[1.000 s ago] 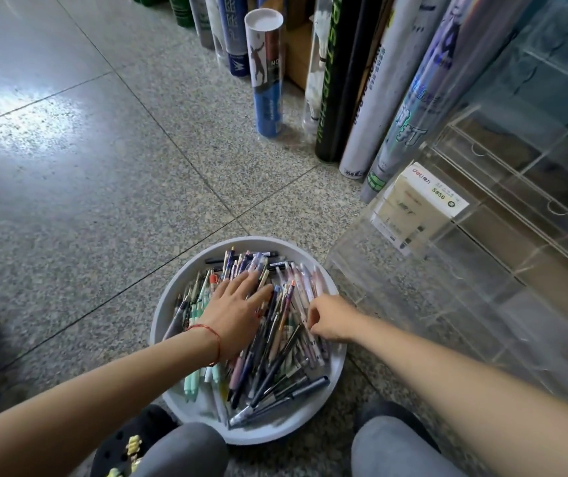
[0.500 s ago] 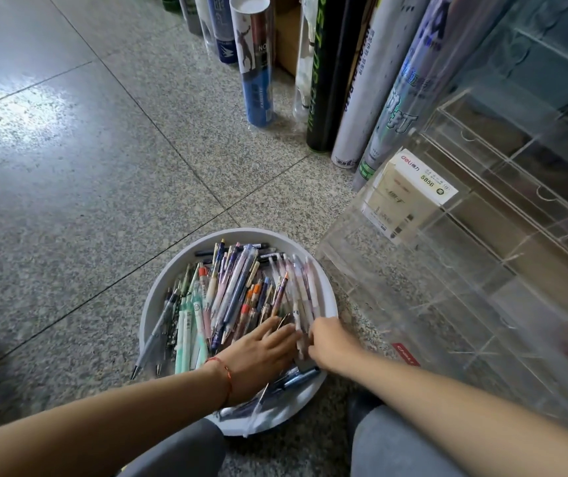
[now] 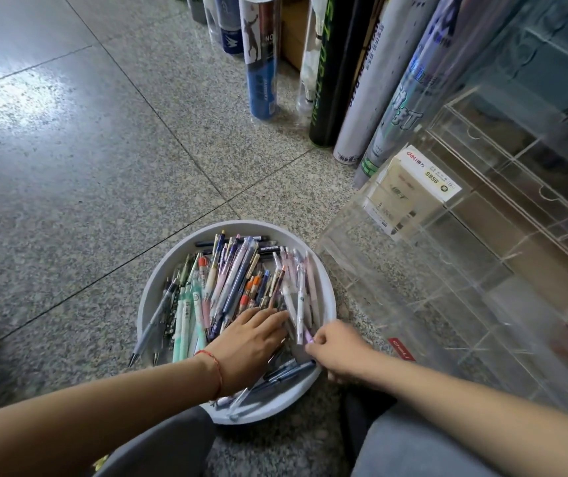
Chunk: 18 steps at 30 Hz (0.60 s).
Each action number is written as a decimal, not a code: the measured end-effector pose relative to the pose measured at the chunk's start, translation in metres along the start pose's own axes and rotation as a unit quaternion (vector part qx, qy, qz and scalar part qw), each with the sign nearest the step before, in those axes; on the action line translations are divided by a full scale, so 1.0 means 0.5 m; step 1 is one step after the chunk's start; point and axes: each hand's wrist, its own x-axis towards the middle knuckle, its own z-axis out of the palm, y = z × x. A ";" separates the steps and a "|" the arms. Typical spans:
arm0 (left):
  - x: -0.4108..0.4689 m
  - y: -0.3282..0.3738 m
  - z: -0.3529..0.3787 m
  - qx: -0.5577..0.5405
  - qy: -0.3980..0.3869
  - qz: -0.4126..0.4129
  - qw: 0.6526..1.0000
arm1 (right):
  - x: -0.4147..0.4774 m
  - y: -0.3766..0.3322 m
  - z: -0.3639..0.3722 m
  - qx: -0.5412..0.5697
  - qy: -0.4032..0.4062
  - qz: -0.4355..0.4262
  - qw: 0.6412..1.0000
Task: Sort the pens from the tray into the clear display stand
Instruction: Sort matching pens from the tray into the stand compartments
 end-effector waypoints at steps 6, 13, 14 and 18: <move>0.015 0.034 -0.038 -0.147 -0.024 -0.189 0.971 | -0.106 0.024 -0.062 0.240 -0.077 -0.004 0.968; 0.078 0.083 -0.127 -0.712 -0.019 -0.480 0.513 | -0.163 0.038 -0.033 0.321 -0.145 0.009 0.936; 0.083 0.080 -0.132 -0.739 -0.007 -0.475 0.479 | -0.160 0.036 -0.026 0.309 -0.153 0.005 0.939; 0.091 0.053 -0.137 -0.745 0.040 -0.475 0.467 | -0.125 0.023 -0.007 0.234 -0.170 -0.030 0.957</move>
